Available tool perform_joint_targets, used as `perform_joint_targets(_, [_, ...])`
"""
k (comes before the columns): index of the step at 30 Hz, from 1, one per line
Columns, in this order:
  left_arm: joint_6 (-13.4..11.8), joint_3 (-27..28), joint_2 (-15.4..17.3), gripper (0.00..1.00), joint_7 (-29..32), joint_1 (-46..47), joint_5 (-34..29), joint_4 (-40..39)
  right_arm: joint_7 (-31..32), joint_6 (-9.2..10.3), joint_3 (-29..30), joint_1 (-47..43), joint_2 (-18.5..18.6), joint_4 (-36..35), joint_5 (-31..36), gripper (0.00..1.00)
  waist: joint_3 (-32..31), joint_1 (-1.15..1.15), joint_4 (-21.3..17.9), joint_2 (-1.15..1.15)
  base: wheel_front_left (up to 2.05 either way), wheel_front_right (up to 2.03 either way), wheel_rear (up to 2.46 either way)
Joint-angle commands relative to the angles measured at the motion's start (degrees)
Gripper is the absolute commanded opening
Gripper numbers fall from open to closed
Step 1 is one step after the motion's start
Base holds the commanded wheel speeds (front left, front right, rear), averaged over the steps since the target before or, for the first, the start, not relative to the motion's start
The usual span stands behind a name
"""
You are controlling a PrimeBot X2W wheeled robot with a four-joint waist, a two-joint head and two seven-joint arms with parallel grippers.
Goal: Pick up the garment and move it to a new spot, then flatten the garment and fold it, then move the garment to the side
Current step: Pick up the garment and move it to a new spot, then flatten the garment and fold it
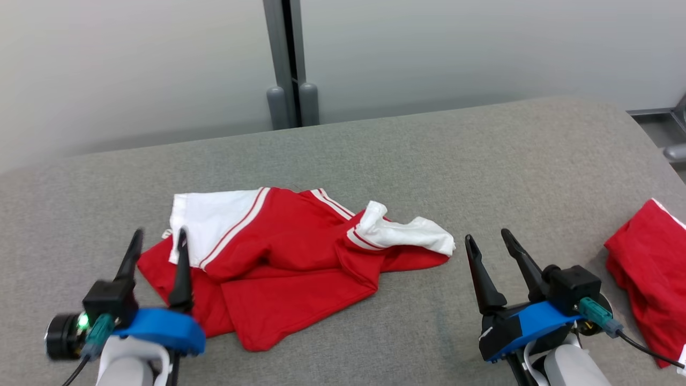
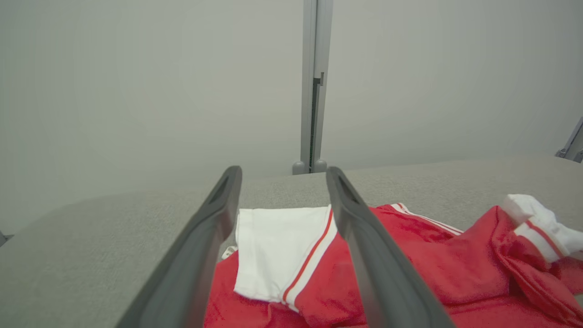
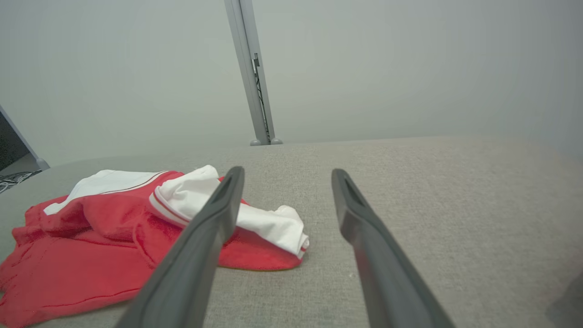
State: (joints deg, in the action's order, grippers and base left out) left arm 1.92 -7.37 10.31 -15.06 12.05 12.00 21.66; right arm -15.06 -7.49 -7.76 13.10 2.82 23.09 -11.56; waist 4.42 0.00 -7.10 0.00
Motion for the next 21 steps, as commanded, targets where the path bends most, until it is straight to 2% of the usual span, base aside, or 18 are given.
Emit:
perform_joint_targets(1, [-0.62,2.09,-0.37,1.0,-0.16,-2.16,-0.37,0.28,-0.17,0.0,0.12,-1.11,0.16,0.48,0.23,1.0,-0.65,0.0,0.71,0.0,0.0,0.0,0.0])
perform_joint_targets(5, [-1.41,7.13,-1.54,1.0,-0.16,-7.42,-0.69,0.17,-0.17,-0.01,0.02,-1.74,0.16,1.15,0.0,1.0,-1.87,0.0,1.84,0.0,0.0,0.0,0.0])
perform_joint_targets(11, [-0.25,11.81,-3.13,1.0,-0.16,-13.16,-2.63,-0.39,-0.17,0.0,0.33,-2.72,0.16,1.75,0.03,1.0,-2.47,0.0,3.14,0.0,0.0,0.0,0.0])
perform_joint_targets(21, [2.6,13.38,-5.21,1.0,-0.16,-12.03,-5.52,-0.57,-0.17,-0.01,-1.44,-0.71,0.15,3.0,-1.29,1.0,-0.78,0.0,5.66,0.0,0.0,0.0,0.0])
